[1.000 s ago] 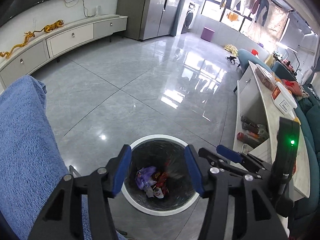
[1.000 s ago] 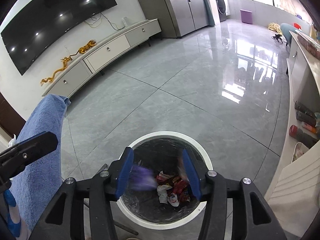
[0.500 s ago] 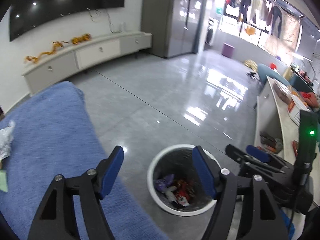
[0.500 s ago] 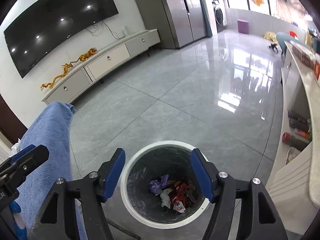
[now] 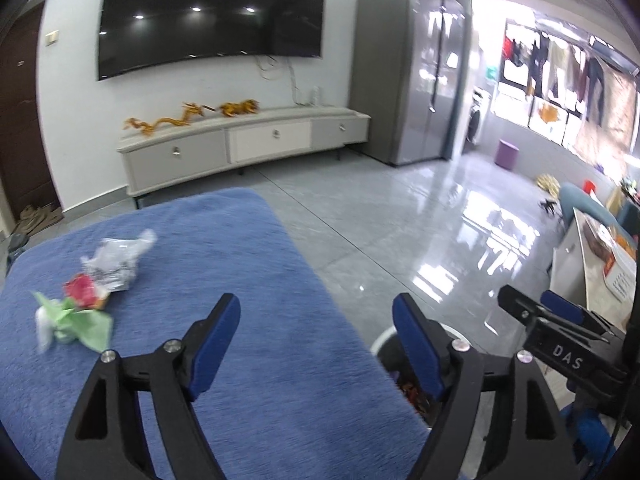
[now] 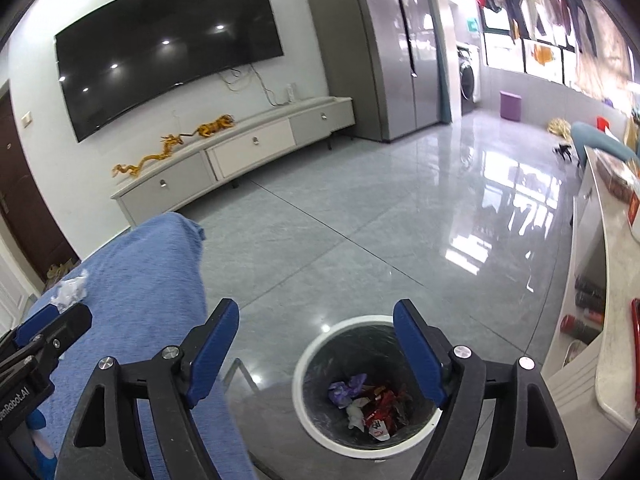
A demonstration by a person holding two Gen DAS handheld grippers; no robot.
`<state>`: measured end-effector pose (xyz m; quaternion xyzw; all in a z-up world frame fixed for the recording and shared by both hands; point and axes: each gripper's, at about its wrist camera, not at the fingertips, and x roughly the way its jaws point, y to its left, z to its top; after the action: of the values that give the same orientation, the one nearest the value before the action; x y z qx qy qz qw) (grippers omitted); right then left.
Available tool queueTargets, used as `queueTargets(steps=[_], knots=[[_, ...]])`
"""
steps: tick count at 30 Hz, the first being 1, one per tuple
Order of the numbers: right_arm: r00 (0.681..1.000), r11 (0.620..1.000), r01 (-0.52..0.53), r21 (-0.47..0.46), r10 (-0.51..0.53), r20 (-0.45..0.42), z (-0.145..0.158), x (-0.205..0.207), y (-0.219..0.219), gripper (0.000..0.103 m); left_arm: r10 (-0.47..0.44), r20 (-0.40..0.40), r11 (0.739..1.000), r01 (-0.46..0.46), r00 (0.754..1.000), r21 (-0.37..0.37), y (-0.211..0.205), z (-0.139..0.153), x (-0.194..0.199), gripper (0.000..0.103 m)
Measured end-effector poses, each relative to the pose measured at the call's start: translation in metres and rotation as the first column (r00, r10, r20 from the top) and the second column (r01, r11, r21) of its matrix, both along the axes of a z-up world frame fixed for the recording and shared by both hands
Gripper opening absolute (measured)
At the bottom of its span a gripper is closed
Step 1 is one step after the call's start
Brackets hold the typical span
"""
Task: Collect trash
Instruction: 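Move both tools back over the green paper and tissue on the rug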
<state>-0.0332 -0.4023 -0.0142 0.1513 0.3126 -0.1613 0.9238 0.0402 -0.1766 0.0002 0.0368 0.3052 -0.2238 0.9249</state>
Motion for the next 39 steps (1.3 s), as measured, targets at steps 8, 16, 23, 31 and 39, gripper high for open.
queueTargets(steps=[8, 16, 23, 31, 39], knots=[[0.998, 0.997, -0.053, -0.047, 0.055, 0.031, 0.021, -0.004, 0.039, 0.082, 0.102, 0.064, 0.994, -0.1, 0.993, -0.04, 0.055, 0.022, -0.012, 0.081], [0.993, 0.99, -0.108, -0.092, 0.112, 0.048, 0.036, -0.01, 0.074, 0.085, 0.176, 0.106, 0.983, -0.168, 0.979, -0.079, 0.095, 0.035, -0.027, 0.082], [0.989, 0.984, -0.129, -0.12, 0.136, 0.057, 0.046, -0.016, 0.094, 0.086, 0.207, 0.111, 0.975, -0.196, 0.972, -0.103, 0.119, 0.038, -0.034, 0.082], [0.987, 0.98, -0.137, -0.144, 0.148, 0.067, 0.052, -0.023, 0.113, 0.087, 0.246, 0.123, 0.966, -0.233, 0.961, -0.112, 0.139, 0.037, -0.044, 0.082], [0.981, 0.973, -0.168, -0.156, 0.181, 0.07, 0.057, -0.025, 0.131, 0.089, 0.286, 0.128, 0.956, -0.273, 0.95, -0.111, 0.16, 0.033, -0.053, 0.082]])
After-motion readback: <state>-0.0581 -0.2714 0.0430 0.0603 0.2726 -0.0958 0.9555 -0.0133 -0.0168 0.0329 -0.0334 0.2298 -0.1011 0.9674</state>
